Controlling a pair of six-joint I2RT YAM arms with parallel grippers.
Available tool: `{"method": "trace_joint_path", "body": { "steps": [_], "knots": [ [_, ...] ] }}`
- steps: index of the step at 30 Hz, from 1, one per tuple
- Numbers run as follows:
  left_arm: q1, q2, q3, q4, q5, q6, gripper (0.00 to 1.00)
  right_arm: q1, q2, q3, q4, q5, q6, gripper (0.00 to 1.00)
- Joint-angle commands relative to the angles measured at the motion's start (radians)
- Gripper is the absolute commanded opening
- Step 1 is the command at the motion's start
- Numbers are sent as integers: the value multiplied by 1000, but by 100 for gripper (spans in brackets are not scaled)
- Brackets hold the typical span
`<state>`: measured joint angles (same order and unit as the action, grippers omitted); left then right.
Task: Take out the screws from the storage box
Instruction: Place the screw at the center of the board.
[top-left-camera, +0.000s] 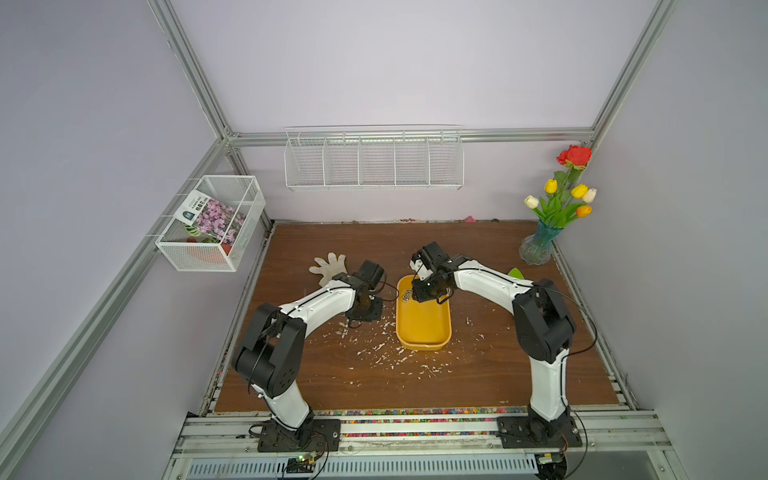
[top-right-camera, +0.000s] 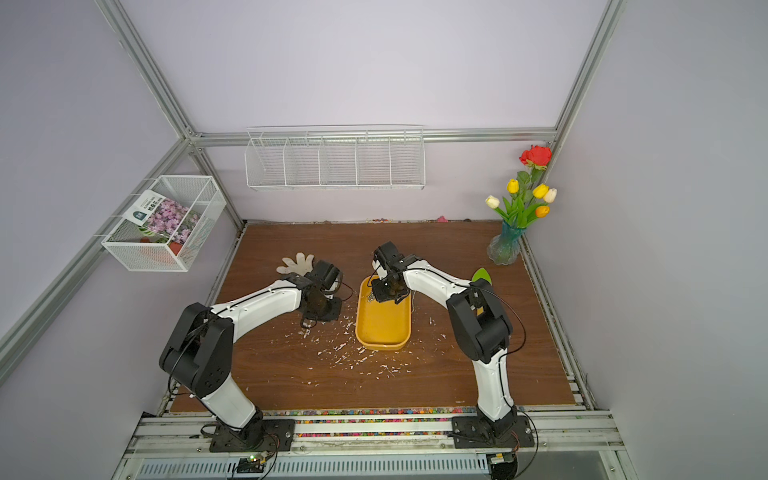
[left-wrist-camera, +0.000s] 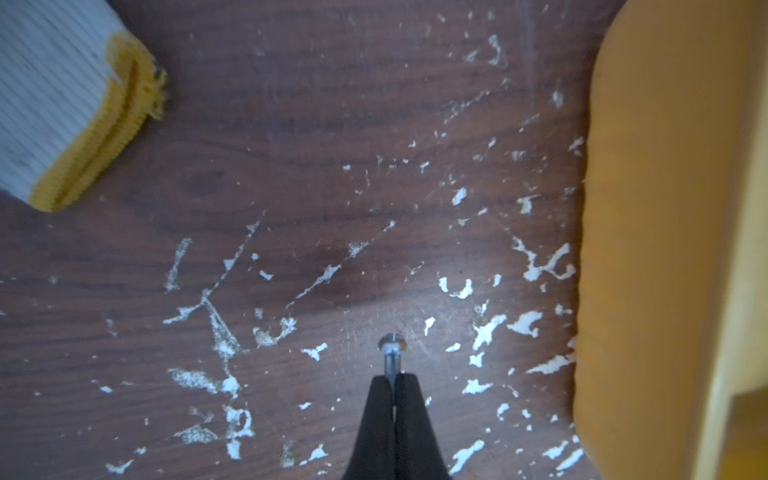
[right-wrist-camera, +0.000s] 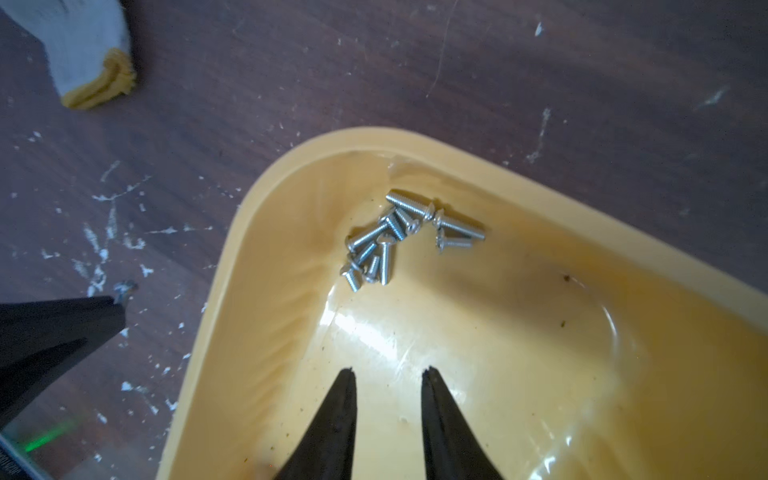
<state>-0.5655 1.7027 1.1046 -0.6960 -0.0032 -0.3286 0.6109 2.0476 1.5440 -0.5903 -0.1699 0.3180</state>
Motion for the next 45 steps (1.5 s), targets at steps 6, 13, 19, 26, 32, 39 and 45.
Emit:
{"method": "trace_joint_path", "body": {
  "steps": [6, 13, 19, 26, 32, 39, 45],
  "knots": [
    [3, 63, -8, 89, -8, -8, 0, 43, 112, 109, -55, 101, -22, 34],
    [3, 69, -22, 109, -3, -3, 0, 54, 146, 138, -72, 197, -43, 34],
    [3, 77, -25, 112, 7, 5, 0, 55, 175, 153, -53, 191, -31, 32],
    [3, 71, -37, 115, 1, 0, 0, 57, 194, 157, -32, 188, -15, 32],
    [3, 72, -42, 116, 3, -3, 0, 58, 206, 149, -26, 186, -17, 32],
    [3, 77, -41, 112, -3, -4, 2, 75, 237, 180, -79, 216, -57, 31],
    [3, 65, -48, 114, -10, -10, 9, 84, 248, 171, -124, 253, -69, 29]
  ]
}}
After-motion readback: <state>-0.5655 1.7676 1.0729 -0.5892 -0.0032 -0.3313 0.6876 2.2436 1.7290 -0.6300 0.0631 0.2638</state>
